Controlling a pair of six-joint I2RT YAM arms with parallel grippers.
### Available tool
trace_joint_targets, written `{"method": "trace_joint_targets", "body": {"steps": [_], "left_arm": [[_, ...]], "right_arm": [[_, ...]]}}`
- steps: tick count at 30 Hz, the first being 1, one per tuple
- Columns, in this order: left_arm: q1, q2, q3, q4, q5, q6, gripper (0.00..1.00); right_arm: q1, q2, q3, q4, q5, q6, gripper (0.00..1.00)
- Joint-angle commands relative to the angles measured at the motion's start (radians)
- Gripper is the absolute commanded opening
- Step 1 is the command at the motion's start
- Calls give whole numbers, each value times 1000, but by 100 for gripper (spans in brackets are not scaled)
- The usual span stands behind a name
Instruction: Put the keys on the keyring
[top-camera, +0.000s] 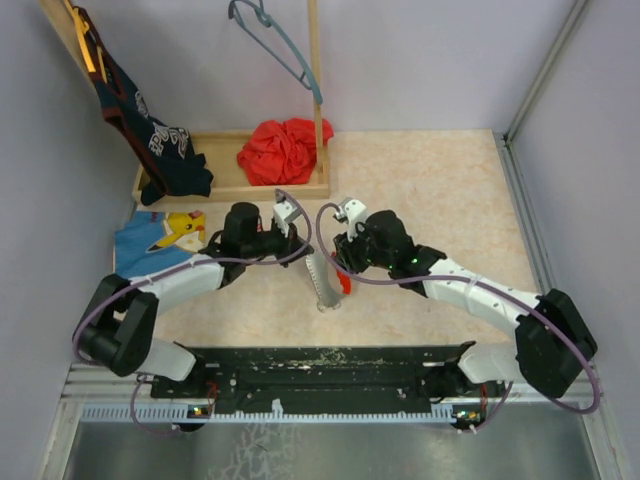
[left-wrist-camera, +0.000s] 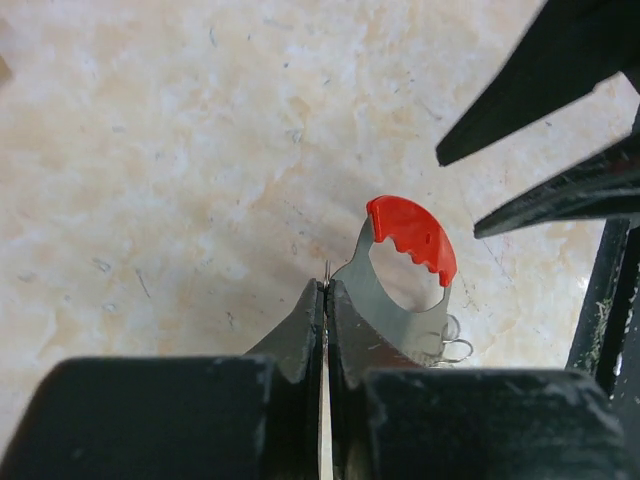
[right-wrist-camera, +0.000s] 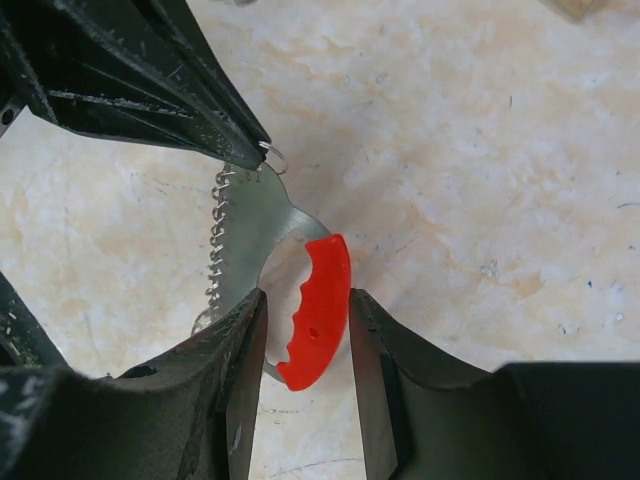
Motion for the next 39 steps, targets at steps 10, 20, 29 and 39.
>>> {"method": "trace_joint_targets", "body": {"steps": [10, 20, 29, 39], "left_arm": [[-21, -200, -149, 296, 64, 274, 0], [-27, -255, -224, 386, 116, 441, 0], [-41, -286, -218, 314, 147, 552, 0], [-75, -295, -248, 377, 177, 499, 0]], "right_arm": [[-3, -103, 27, 64, -168, -144, 36], [-3, -187, -115, 296, -237, -298, 36], [-3, -179, -176, 416, -332, -387, 36], [-3, -144, -277, 649, -339, -310, 33]]}}
